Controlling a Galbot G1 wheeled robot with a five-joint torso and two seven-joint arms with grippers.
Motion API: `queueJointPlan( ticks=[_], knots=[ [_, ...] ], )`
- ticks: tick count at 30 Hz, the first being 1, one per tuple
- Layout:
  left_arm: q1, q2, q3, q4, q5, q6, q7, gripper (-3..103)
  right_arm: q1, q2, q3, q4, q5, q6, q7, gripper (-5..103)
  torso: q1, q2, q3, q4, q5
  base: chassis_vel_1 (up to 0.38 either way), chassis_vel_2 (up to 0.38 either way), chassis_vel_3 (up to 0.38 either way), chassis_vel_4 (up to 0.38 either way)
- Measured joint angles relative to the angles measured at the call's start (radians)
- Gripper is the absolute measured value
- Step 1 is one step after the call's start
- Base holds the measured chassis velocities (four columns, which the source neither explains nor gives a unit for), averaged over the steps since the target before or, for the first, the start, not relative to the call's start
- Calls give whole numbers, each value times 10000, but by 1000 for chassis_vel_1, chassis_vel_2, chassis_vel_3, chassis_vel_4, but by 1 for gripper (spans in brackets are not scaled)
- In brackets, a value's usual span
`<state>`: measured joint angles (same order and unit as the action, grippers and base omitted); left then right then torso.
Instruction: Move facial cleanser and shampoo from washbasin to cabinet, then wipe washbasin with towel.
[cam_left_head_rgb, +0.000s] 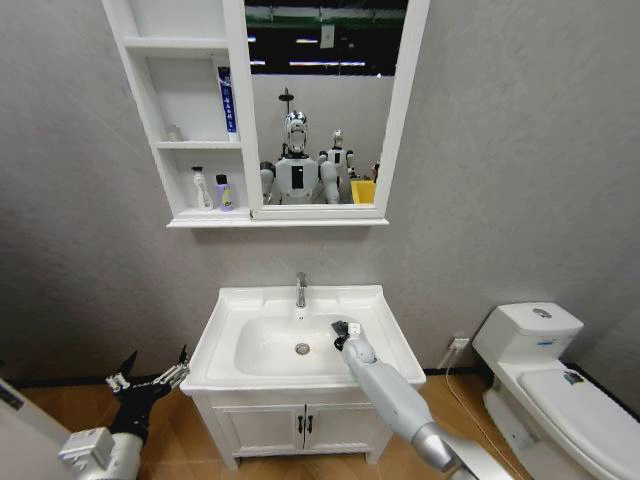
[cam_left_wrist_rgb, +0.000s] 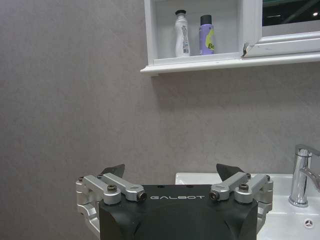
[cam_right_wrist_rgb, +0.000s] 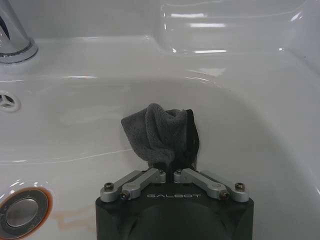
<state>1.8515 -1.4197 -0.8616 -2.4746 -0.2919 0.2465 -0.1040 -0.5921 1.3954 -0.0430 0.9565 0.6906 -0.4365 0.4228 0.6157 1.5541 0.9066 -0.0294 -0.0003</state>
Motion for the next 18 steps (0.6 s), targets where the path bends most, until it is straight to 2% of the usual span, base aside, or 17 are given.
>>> queueJointPlan(
  ticks=[11,14,18],
  knots=[
    [0,0,0,0,0,0,0,100,97,517,-139,-493,-132,133,-458,2,1,-2,1,2,1,0,0,0,0],
    [0,1,0,0,0,0,0,100,58,860,0,-875,-639,372,-1238,2,0,-2,1,3,2,0,0,0,0],
    [0,0,0,0,0,0,0,100,58,979,12,-1040,-753,537,-1609,2,1,-2,1,3,1,0,0,0,0]
  ],
)
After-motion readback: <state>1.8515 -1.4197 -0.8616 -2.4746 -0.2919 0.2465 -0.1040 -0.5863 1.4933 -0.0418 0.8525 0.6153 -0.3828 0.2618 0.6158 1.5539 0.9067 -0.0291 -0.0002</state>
